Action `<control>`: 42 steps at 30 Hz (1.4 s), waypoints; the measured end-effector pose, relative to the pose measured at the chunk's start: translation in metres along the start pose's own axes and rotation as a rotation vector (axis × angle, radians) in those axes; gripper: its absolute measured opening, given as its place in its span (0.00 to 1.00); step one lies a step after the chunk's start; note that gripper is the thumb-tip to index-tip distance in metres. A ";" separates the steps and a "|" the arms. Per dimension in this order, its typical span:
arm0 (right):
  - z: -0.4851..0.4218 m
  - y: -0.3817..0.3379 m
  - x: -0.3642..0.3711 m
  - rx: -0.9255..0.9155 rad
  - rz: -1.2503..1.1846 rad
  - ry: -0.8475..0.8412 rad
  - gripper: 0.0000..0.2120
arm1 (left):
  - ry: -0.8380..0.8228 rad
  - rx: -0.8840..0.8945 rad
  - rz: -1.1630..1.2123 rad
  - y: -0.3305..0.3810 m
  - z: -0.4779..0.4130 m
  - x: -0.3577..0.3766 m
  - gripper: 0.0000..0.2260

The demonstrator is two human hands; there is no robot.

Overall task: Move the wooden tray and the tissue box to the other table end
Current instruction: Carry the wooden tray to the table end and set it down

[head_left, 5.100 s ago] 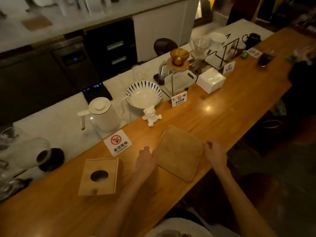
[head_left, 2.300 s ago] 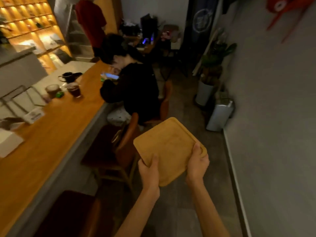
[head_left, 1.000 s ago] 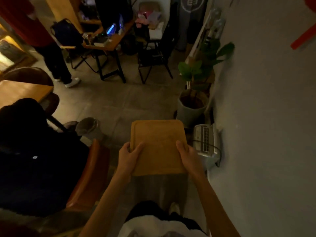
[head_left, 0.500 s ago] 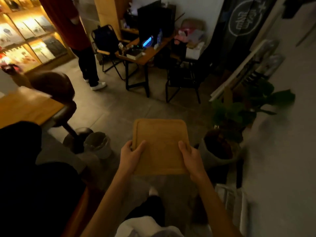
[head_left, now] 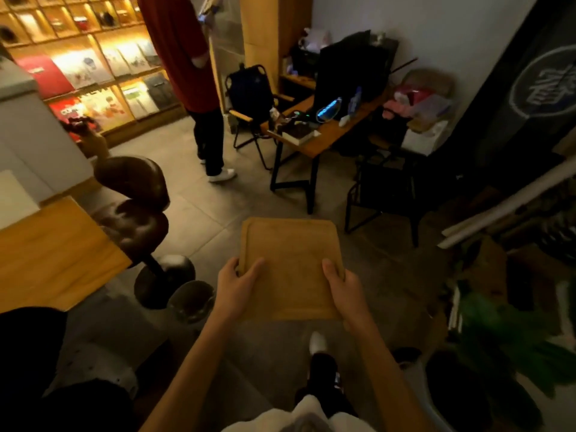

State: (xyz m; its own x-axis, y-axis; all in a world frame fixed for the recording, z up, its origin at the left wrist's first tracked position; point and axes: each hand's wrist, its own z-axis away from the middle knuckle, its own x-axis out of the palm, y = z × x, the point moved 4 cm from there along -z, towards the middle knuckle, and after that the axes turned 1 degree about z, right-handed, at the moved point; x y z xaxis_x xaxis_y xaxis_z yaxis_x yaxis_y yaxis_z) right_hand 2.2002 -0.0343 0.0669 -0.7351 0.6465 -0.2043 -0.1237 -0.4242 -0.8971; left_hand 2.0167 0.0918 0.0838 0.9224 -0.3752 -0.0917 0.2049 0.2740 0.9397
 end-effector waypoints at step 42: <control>-0.452 -0.307 0.731 -0.559 0.674 -1.389 0.23 | 1.626 -0.256 0.523 0.075 -0.480 -0.282 0.25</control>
State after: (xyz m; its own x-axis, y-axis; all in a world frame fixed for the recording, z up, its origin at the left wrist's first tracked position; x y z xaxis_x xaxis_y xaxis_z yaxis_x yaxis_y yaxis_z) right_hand 2.0016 0.8553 0.0163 -0.5905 -0.7102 -0.3834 0.4628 0.0912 -0.8817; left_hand 1.9291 0.6436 0.0216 0.2297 0.9561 -0.1818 -0.3066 0.2484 0.9188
